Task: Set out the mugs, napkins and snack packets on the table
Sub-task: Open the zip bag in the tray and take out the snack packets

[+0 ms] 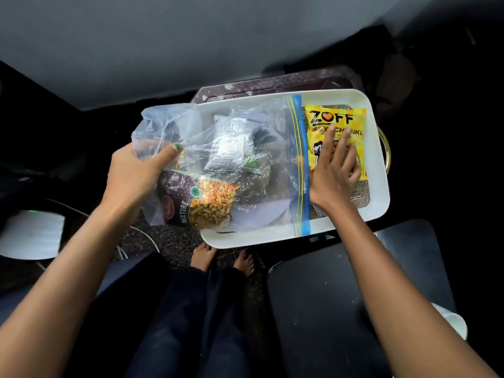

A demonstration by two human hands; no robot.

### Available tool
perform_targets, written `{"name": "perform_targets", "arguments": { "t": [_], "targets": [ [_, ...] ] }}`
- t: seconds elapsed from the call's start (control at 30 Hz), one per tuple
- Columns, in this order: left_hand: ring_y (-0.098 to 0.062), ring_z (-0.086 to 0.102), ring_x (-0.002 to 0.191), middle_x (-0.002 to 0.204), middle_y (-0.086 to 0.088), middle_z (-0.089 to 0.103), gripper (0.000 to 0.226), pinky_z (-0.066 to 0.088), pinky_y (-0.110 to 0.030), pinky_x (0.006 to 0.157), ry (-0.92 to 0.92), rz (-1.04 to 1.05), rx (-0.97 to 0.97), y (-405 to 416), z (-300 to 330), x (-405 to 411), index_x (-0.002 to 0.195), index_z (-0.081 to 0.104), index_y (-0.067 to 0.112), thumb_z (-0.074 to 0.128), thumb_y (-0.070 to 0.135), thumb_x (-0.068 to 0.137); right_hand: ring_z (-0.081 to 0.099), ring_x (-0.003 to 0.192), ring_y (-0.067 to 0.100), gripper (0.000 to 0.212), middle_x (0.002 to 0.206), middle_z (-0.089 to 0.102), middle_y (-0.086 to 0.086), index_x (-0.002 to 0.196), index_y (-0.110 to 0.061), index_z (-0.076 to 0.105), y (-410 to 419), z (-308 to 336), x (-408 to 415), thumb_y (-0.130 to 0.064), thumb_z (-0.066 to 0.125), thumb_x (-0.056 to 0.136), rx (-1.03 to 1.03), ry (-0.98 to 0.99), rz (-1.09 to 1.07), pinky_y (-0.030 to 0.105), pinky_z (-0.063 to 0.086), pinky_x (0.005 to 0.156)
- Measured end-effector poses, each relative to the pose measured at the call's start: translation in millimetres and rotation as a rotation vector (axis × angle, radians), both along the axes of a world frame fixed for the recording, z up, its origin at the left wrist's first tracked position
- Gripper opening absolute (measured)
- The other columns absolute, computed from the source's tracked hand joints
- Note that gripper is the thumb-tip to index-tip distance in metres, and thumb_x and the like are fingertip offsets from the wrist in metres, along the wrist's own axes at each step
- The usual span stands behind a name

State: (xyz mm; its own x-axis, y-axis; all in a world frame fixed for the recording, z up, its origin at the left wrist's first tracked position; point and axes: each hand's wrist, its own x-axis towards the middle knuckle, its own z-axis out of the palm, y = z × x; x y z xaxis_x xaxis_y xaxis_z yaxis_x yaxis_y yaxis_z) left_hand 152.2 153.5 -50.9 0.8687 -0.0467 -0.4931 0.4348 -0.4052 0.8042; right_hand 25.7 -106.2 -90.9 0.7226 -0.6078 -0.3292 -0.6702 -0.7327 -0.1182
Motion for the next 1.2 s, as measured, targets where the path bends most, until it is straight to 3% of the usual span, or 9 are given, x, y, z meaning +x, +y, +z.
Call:
{"name": "perform_targets", "arguments": {
  "t": [0.13,0.23,0.37,0.6,0.7,0.8,0.9,1.03,1.2],
  "targets": [
    [0.009,0.061,0.052,0.081,0.004,0.069,0.021,0.043,-0.006,0.046,0.014,0.003,-0.005,0.7,-1.9,-1.3,0.098,0.070,0.013,0.072,0.028,0.083,-0.014,0.144,0.034,0.081,0.157,-0.021,0.008,0.148,-0.030,-0.015,-1.0,6.4,1.0,-0.042,0.043,0.093,0.078,-0.040,-0.009,0.060,-0.003,0.111],
    [0.005,0.062,0.055,0.083,0.001,0.070,0.018,0.047,-0.011,0.051,0.038,0.008,-0.022,2.4,-2.2,-1.4,0.097,0.070,0.013,0.070,0.027,0.085,0.023,0.135,0.031,0.066,0.149,0.030,0.009,0.141,-0.027,0.034,10.0,20.2,4.5,-0.054,0.050,0.083,-0.010,-0.333,-0.007,0.043,0.016,0.102],
    [0.006,0.055,0.040,0.069,0.005,0.066,0.011,0.039,-0.008,0.040,0.050,0.014,-0.062,2.4,-1.1,-2.9,0.083,0.067,0.015,0.067,0.025,0.088,0.063,0.076,0.019,0.009,0.079,0.066,0.000,0.088,-0.016,0.067,25.1,34.9,14.1,-0.008,0.063,0.084,0.700,-0.568,-0.234,0.037,0.050,0.069],
    [-0.002,0.061,0.044,0.065,0.002,0.070,0.031,0.046,-0.015,0.044,0.124,-0.128,-0.170,4.6,2.3,-6.5,0.088,0.066,0.007,0.069,0.037,0.082,0.060,0.051,0.003,0.007,0.064,0.064,-0.009,0.085,-0.020,0.063,57.1,33.9,26.2,-0.024,0.061,0.089,1.330,-0.329,-0.419,0.020,0.050,0.047],
    [-0.017,0.071,0.084,0.094,-0.003,0.074,0.056,0.052,-0.031,0.076,0.139,-0.252,-0.170,12.9,0.7,-5.8,0.107,0.066,0.009,0.075,0.048,0.068,0.066,0.103,0.013,0.048,0.114,0.066,0.011,0.114,-0.008,0.060,79.2,33.9,33.5,-0.039,0.067,0.078,1.362,-0.288,-0.505,0.038,0.052,0.092],
    [-0.008,0.071,0.080,0.091,0.003,0.076,0.064,0.051,-0.015,0.066,0.168,-0.319,-0.187,19.5,0.3,-7.4,0.118,0.061,0.009,0.080,0.037,0.064,0.051,0.126,0.029,0.074,0.138,0.049,0.020,0.140,0.001,0.034,91.8,38.5,38.0,-0.023,0.069,0.080,1.419,-0.407,-0.662,0.046,0.037,0.110],
    [-0.004,0.071,0.064,0.080,0.008,0.076,0.049,0.048,-0.010,0.046,0.129,-0.261,-0.211,21.1,0.0,-10.2,0.117,0.061,0.008,0.078,0.016,0.071,0.051,0.125,0.035,0.058,0.137,0.048,0.026,0.139,0.003,0.034,92.4,44.3,36.5,-0.004,0.060,0.088,1.420,-0.449,-0.745,0.052,0.038,0.108],
    [-0.006,0.071,0.070,0.093,0.002,0.073,0.041,0.049,-0.014,0.046,0.043,-0.148,-0.184,25.6,-3.7,-10.6,0.115,0.063,0.011,0.076,0.015,0.076,0.066,0.100,0.027,0.022,0.107,0.070,0.014,0.102,-0.014,0.059,76.8,59.4,24.2,-0.006,0.067,0.083,1.201,-0.481,-0.684,0.061,0.046,0.092],
    [-0.005,0.071,0.068,0.084,0.006,0.074,0.033,0.050,-0.014,0.049,0.017,-0.087,-0.219,31.2,-6.1,-12.2,0.110,0.064,0.012,0.075,0.017,0.078,0.065,0.067,0.011,0.029,0.085,0.069,0.002,0.096,-0.017,0.060,45.3,62.2,-0.4,0.004,0.069,0.077,1.016,-0.636,-0.715,0.029,0.056,0.061]
  ]
}}
